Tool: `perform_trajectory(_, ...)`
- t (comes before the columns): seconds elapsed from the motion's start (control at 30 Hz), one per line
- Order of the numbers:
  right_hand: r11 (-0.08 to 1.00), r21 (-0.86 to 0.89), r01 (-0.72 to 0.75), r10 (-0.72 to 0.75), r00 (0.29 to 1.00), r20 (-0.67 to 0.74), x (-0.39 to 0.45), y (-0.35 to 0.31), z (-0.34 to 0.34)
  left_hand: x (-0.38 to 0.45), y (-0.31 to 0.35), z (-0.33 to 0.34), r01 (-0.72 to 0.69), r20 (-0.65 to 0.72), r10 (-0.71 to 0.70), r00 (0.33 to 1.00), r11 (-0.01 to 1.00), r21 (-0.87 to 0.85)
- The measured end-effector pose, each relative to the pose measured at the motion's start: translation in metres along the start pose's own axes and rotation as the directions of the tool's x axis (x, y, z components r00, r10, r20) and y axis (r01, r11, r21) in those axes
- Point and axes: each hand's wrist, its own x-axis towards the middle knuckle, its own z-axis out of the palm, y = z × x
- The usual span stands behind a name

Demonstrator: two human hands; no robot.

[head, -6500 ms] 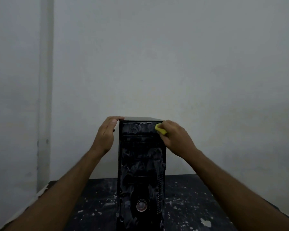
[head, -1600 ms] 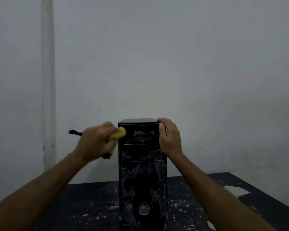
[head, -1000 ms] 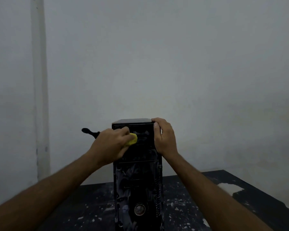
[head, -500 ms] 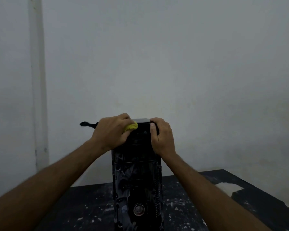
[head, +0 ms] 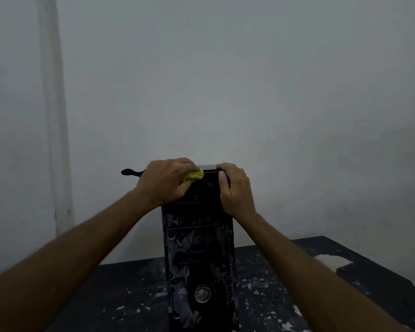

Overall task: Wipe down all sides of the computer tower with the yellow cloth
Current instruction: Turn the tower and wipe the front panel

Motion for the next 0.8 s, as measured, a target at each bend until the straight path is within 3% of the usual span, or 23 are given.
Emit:
perform_trajectory(0.23,1.000,-0.019,-0.004,0.004,1.000,0.007,0.002,0.003,-0.008,0.012,0.000,0.000,-0.135,0.108,0.136,0.985,0.991,-0.024)
perform_trajectory(0.4,0.998,-0.059,-0.021,0.024,0.999,0.038,0.001,-0.002,-0.010,-0.024,-0.017,-0.011,-0.105,0.058,0.104,0.993,0.994,0.024)
perform_trajectory(0.47,0.988,-0.149,0.029,-0.033,0.999,-0.027,-0.002,-0.006,-0.010,-0.025,-0.009,-0.007,-0.020,-0.004,0.020,1.000,1.000,-0.017)
perform_trajectory(0.53,0.981,-0.177,0.078,-0.100,0.987,-0.122,-0.008,-0.015,-0.011,-0.020,0.005,-0.003,0.153,-0.097,-0.173,0.980,0.971,-0.184)
perform_trajectory(0.6,0.998,0.020,0.066,-0.063,0.993,-0.104,-0.013,-0.034,-0.014,-0.014,0.022,0.001,0.277,-0.154,-0.367,0.917,0.866,-0.416)
perform_trajectory(0.67,0.953,0.290,-0.092,0.086,0.996,0.033,-0.013,-0.059,-0.016,-0.010,0.041,0.004,0.333,-0.105,-0.498,0.861,0.707,-0.624)
perform_trajectory(0.8,0.822,0.500,-0.274,0.248,0.961,0.119,-0.010,-0.079,-0.011,-0.011,0.073,0.005,0.362,0.141,-0.529,0.836,0.341,-0.867)
